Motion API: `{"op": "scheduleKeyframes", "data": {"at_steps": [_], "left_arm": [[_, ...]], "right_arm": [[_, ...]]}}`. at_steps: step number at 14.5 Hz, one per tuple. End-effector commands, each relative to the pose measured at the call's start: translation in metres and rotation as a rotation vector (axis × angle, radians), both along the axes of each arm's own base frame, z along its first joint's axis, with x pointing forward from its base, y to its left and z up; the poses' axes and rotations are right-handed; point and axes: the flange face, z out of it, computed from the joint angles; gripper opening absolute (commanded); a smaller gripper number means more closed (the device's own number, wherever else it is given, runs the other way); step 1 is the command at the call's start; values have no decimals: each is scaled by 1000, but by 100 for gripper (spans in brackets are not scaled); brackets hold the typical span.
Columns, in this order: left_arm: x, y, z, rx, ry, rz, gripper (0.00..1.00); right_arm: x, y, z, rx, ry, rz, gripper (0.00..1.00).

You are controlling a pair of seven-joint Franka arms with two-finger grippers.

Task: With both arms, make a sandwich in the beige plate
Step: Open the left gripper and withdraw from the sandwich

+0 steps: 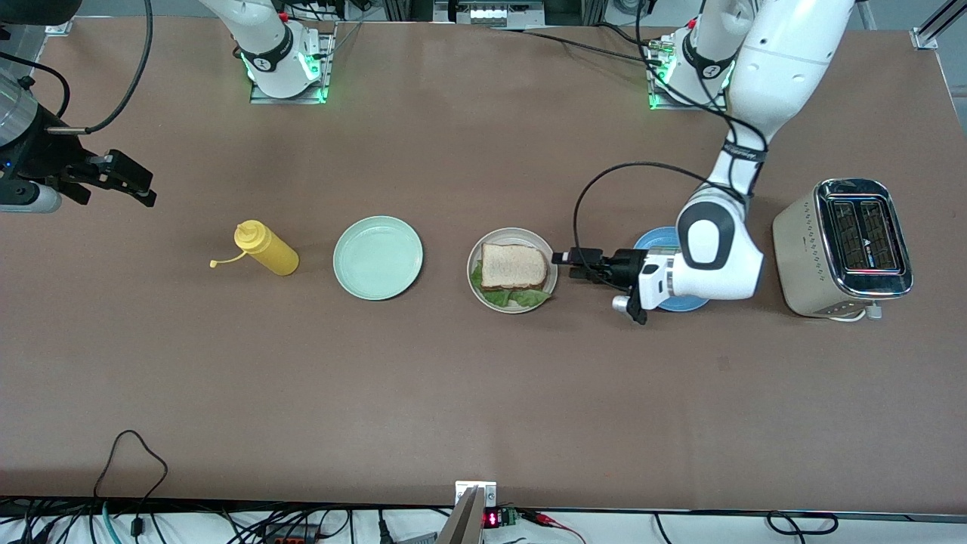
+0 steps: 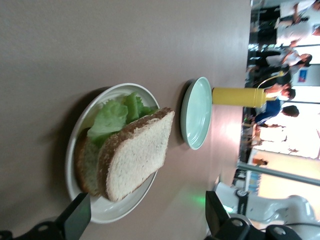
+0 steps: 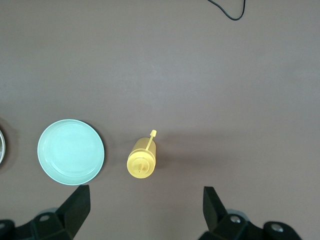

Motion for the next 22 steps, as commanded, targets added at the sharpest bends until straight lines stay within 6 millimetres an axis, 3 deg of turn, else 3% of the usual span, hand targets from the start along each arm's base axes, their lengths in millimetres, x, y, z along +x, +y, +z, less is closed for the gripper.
{"op": "scheduleKeyframes", "data": {"at_steps": [1, 5, 9, 15, 19, 22], "left_arm": [[-4, 11, 31, 93, -23, -71, 100], [2, 31, 74, 302, -67, -185, 100], [22, 67, 125, 538, -76, -311, 100], [39, 100, 226, 914, -14, -339, 100], [35, 113, 290, 1020, 3, -353, 100], [27, 144, 350, 1047, -41, -269, 100]], "right_arm": [[2, -2, 6, 0, -6, -2, 100], [1, 0, 6, -13, -4, 2, 100], [2, -2, 6, -10, -4, -3, 100], [1, -1, 5, -9, -1, -10, 100], [1, -1, 4, -11, 4, -12, 100], [1, -1, 4, -11, 4, -13, 100]]}}
